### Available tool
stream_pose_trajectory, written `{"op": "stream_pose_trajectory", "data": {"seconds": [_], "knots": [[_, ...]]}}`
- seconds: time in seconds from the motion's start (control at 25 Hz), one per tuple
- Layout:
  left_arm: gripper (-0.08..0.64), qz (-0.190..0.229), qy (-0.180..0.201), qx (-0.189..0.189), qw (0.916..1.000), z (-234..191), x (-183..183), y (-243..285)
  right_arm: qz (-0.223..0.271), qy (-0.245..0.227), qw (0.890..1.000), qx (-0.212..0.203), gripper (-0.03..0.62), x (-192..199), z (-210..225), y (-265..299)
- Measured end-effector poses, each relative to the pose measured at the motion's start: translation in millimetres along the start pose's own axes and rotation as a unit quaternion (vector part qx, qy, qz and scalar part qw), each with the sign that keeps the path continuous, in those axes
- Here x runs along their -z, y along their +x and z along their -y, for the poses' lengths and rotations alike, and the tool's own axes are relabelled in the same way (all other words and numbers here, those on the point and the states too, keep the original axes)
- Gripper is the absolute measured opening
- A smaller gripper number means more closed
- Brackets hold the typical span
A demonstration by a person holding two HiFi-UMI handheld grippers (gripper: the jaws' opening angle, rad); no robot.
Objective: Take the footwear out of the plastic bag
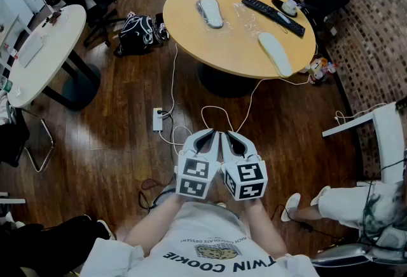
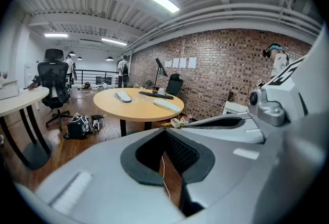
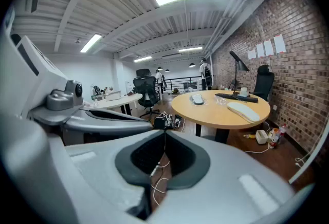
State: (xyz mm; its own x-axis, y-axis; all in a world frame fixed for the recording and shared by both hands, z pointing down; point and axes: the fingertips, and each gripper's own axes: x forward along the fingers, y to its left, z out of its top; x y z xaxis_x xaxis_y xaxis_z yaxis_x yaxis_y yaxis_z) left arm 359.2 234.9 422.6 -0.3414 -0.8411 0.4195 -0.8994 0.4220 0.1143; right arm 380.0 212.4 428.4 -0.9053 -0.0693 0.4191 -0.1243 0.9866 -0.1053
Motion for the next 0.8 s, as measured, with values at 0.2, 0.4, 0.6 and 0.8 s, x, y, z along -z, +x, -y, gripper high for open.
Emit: {"op": "stream_pose_trajectory", "data": {"seconds": [0.2,0.4,0.6,0.8], "knots": [[0.003,0.007,-0.002,0.004,1.0,-68.6,-19.5,12.8,0.002,-0.003,1.0,0.008,0.003,-31.7,-17.3,59.8],[0.003,0.011,0.0,0.015,0.9998,-121.0,-36.0,16.4,0.005,-0.006,1.0,0.018,0.003,-57.7,-41.1,101.9],[0.003,0.014,-0.008,0.02,0.9997,-154.1,-43.5,20.1,0.006,-0.013,1.0,0.023,0.003,-76.0,-53.7,130.1],[0.003,0.009,-0.023,0.026,0.9994,-173.9,-44.7,35.2,0.002,-0.011,1.0,0.023,0.003,-81.6,-50.9,155.9]]}}
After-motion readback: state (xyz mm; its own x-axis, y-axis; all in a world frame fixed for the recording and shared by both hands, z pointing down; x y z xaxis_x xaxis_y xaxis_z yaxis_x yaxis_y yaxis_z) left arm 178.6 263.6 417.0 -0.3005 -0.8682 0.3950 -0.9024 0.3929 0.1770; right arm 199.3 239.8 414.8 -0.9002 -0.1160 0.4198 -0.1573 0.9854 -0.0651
